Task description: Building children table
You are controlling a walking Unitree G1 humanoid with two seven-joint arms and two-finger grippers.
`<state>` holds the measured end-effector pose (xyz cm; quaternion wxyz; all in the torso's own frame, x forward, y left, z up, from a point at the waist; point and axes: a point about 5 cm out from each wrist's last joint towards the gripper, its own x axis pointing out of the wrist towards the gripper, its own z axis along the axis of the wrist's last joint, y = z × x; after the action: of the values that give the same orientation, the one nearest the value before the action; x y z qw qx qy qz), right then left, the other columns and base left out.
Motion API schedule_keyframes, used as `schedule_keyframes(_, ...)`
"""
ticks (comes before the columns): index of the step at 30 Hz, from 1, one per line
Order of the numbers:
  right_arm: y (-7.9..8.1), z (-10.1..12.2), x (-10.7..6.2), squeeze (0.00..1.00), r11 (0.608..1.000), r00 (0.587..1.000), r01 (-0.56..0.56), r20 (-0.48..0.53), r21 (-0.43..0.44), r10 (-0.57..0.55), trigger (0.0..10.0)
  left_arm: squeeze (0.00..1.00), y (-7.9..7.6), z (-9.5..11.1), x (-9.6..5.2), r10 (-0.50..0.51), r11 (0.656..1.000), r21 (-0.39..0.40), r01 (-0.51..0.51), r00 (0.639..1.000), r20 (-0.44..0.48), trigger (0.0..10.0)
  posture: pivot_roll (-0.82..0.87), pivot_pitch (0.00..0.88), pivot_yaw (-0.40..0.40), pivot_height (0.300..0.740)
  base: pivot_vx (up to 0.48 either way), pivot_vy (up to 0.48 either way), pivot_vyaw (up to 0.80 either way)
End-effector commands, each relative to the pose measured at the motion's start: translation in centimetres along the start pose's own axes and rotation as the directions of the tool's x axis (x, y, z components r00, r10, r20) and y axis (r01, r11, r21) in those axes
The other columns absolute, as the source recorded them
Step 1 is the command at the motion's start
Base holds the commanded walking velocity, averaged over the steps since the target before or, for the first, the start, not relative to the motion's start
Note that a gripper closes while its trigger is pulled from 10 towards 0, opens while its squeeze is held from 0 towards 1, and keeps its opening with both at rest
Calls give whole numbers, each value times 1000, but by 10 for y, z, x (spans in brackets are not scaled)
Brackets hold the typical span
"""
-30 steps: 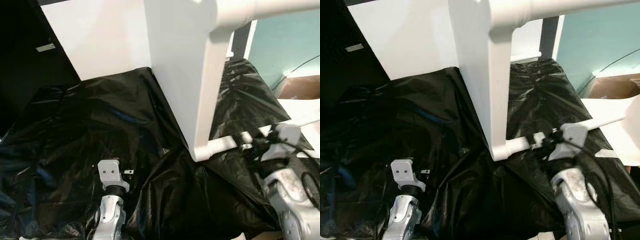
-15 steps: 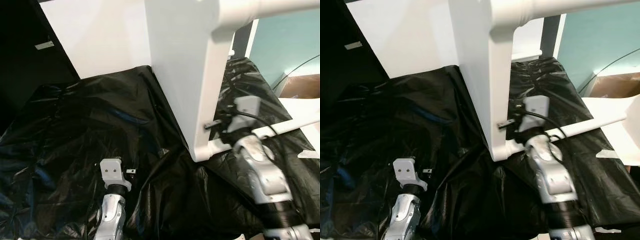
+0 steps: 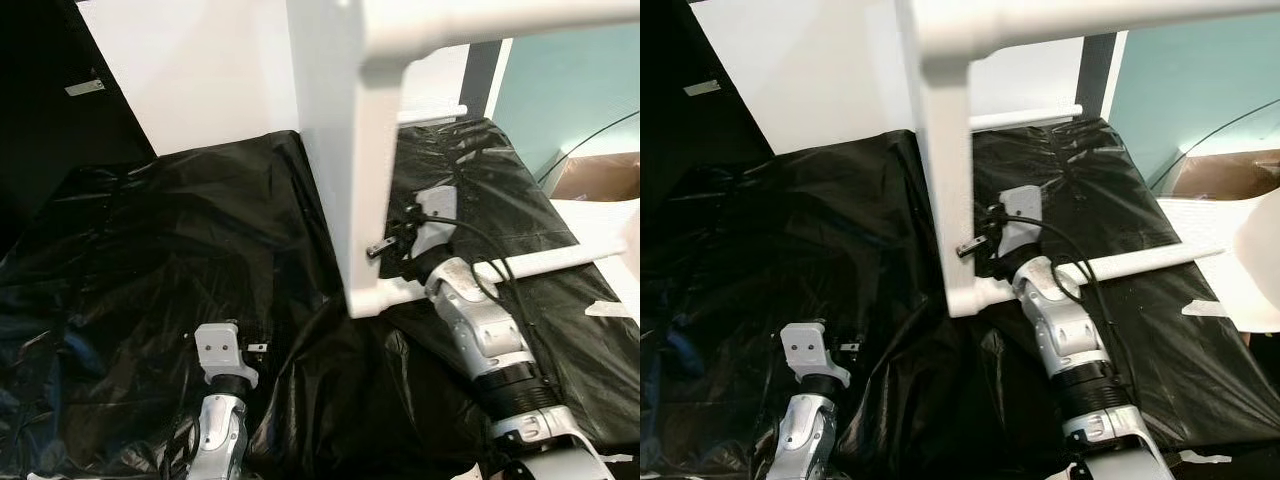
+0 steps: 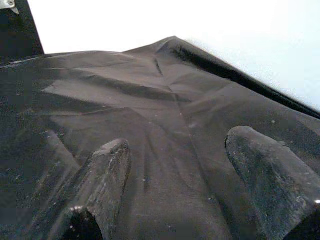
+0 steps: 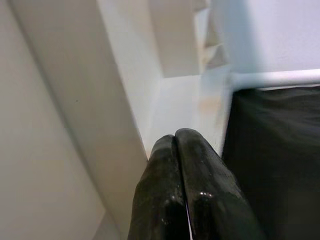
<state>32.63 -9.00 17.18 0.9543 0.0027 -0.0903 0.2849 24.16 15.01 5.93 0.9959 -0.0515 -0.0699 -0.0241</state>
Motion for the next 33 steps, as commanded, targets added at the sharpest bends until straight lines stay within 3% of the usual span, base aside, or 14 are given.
schedule_keyframes(1, 20, -11, 7, 0, 990, 990, -135, -37, 37, 136, 0, 0, 6, 0, -3, 26, 999, 19, -26, 1000, 1, 10000, 31, 0, 83, 740, 0, 0, 0)
schedule_keyframes(5, 26, -13, 8, 0, 981, 981, -186, -39, 50, 188, 0, 0, 5, 1, -3, 27, 999, 19, -27, 1000, 2, 10000, 33, 0, 82, 740, 0, 0, 0)
schedule_keyframes(7, 39, -16, 11, 0, 956, 957, -283, -35, 80, 287, 0, 0, 5, 0, -5, 28, 999, 18, -28, 1000, -1, 10000, 37, 0, 82, 740, 0, 0, 0)
schedule_keyframes(9, 43, -16, 13, 0, 947, 949, -308, -32, 88, 312, 0, 0, 4, 0, -5, 29, 999, 18, -29, 1000, -2, 10000, 37, 0, 82, 740, 0, 0, 0)
schedule_keyframes(16, 46, -17, 21, 0, 947, 950, -309, -25, 86, 312, 0, 0, 4, 1, -5, 29, 999, 16, -29, 1000, 1, 10000, 45, 0, 81, 740, 0, 0, 0)
schedule_keyframes(17, 42, -15, 22, 0, 963, 964, -263, -14, 63, 265, 4627, 0, 4, 2, -5, 30, 999, 14, -31, 1000, 8, 10000, 45, 0, 81, 740, 0, 0, 0)
schedule_keyframes(19, 42, -15, 22, 0, 963, 964, -263, -14, 63, 265, 4627, 0, 4, 2, -5, 30, 999, 14, -31, 1000, 8, 10000, 45, 0, 81, 740, 0, 0, 0)
schedule_keyframes(20, 37, -13, 21, 0, 978, 979, -204, 6, 35, 204, 10000, 0, 5, 5, -6, 27, 1000, 12, -27, 999, 17, 10000, 45, 0, 81, 740, 0, 0, 0)
schedule_keyframes(21, 31, -12, 16, 0, 990, 990, -140, 29, 13, 139, 10000, 0, 7, 10, -7, 22, 1000, 3, -22, 999, 36, 10000, 45, 0, 80, 740, 0, 0, 0)
schedule_keyframes(25, 27, -11, 8, 0, 996, 995, -85, 52, -3, 85, 10000, 0, 10, 17, -9, 9, 1000, -9, -8, 998, 63, 10000, 41, 0, 81, 740, 0, 0, 0)
schedule_keyframes(31, 30, -13, 1, 0, 996, 995, -87, 53, 0, 87, 10000, 0, 12, 31, -10, -28, 999, -17, 30, 994, 103, 10000, 34, 0, 85, 740, 0, 0, 0)
schedule_keyframes(33, 31, -13, 1, 0, 996, 994, -90, 57, 3, 89, 10000, 0, 2, 51, -12, -152, 980, -103, 169, 975, 160, 10000, 37, 0, 81, 740, 0, 0, 0)
